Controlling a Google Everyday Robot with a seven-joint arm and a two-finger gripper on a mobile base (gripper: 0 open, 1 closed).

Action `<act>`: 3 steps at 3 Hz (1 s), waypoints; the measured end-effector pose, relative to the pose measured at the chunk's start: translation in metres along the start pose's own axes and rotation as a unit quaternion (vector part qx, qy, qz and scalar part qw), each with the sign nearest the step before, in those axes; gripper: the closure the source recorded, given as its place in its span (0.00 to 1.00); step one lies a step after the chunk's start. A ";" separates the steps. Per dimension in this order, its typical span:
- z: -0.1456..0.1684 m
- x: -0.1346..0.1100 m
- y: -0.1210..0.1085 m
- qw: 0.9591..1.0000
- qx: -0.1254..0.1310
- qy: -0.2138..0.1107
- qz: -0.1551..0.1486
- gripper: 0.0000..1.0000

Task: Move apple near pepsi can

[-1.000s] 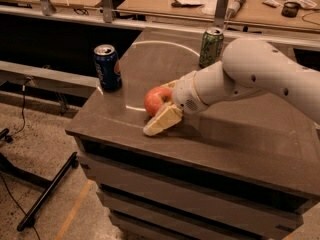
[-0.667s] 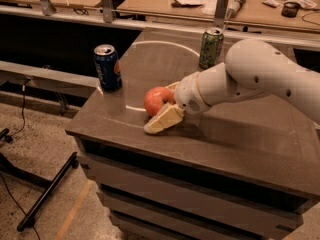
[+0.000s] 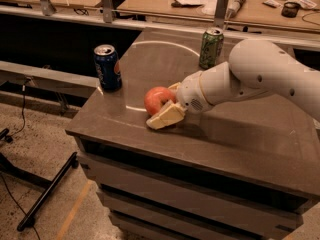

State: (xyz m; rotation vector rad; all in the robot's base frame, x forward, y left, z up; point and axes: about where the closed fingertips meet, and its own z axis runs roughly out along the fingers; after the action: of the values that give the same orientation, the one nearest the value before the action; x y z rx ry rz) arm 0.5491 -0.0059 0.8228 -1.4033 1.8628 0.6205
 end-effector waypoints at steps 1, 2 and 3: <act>0.000 0.000 0.000 1.000 0.000 0.000 0.000 1.00; 0.000 0.000 0.000 1.000 0.000 0.000 0.000 1.00; 0.000 0.000 0.000 1.000 0.000 0.000 0.000 1.00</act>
Offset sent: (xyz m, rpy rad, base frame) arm 0.0111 -0.0556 0.0767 0.0117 0.0266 -0.0196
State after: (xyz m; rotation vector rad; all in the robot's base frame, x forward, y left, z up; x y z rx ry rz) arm 0.5491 -0.0060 0.8234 -1.4035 1.8627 0.6206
